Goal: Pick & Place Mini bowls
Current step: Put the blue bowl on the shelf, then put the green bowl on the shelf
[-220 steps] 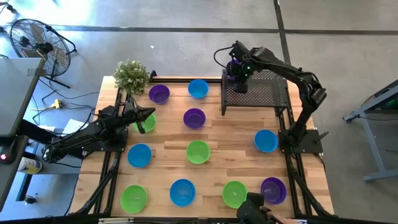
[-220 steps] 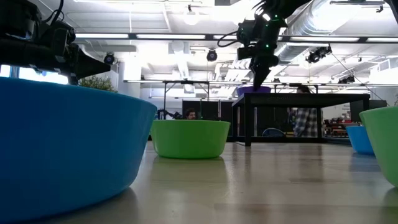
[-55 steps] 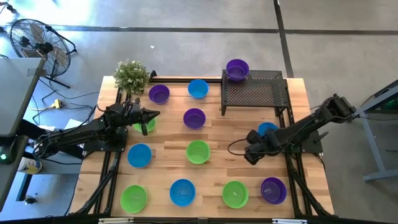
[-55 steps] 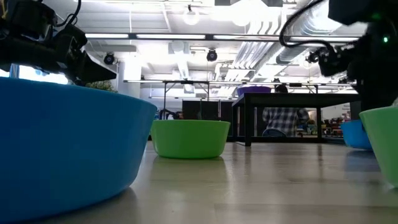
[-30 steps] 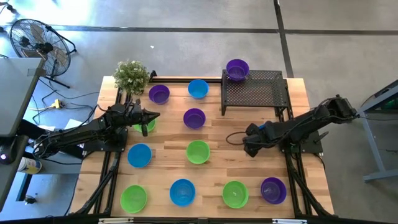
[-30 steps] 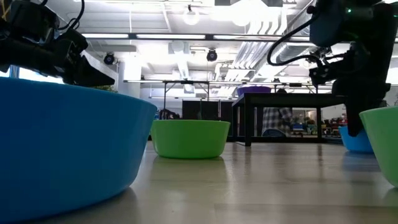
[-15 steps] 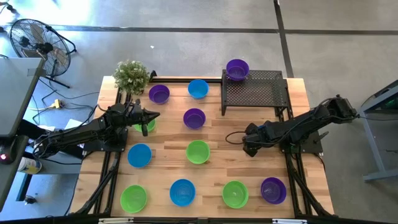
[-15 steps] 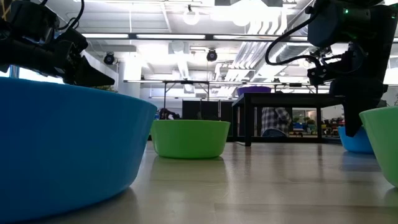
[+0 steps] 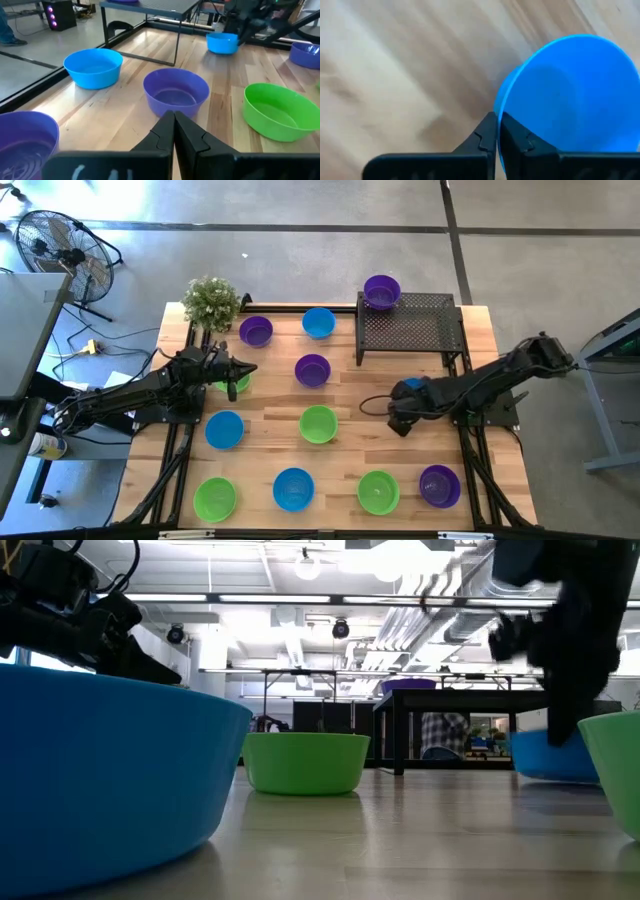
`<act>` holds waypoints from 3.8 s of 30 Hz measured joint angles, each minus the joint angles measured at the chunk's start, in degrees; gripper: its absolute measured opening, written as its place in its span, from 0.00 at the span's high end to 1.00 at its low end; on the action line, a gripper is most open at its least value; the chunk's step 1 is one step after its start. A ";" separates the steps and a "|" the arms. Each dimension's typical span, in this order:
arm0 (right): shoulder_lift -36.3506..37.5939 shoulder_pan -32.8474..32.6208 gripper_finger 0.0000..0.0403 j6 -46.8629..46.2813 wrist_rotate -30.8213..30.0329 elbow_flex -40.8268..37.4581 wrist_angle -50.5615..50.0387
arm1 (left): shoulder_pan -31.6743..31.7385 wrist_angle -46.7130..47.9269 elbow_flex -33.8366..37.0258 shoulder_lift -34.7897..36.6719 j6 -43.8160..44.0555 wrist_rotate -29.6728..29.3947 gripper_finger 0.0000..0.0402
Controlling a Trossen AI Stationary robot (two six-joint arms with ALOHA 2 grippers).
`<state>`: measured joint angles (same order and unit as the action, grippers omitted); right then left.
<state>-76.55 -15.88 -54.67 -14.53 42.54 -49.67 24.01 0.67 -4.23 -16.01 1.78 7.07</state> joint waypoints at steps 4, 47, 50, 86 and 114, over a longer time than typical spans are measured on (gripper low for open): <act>0.00 -3.53 0.99 1.24 -0.05 6.50 -2.10 | -0.02 1.00 0.00 0.00 0.00 0.02 1.00; -4.36 71.55 0.99 77.92 11.78 35.14 -17.31 | 0.00 -10.67 0.04 0.00 -2.86 -0.17 1.00; -6.03 71.65 0.99 79.38 11.87 34.80 -16.88 | -0.02 -10.43 0.04 0.01 -2.88 -0.17 1.00; -7.19 71.80 0.95 81.91 10.17 34.83 -13.53 | -0.02 -9.55 0.04 0.02 -2.82 -0.04 1.00; 1.40 70.45 0.88 77.70 15.95 34.76 -12.17 | -0.02 -9.60 0.04 0.00 -2.60 -0.02 1.00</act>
<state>-75.16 54.58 23.03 1.43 77.30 -61.83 23.99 -8.93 -4.19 -16.01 -0.82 7.05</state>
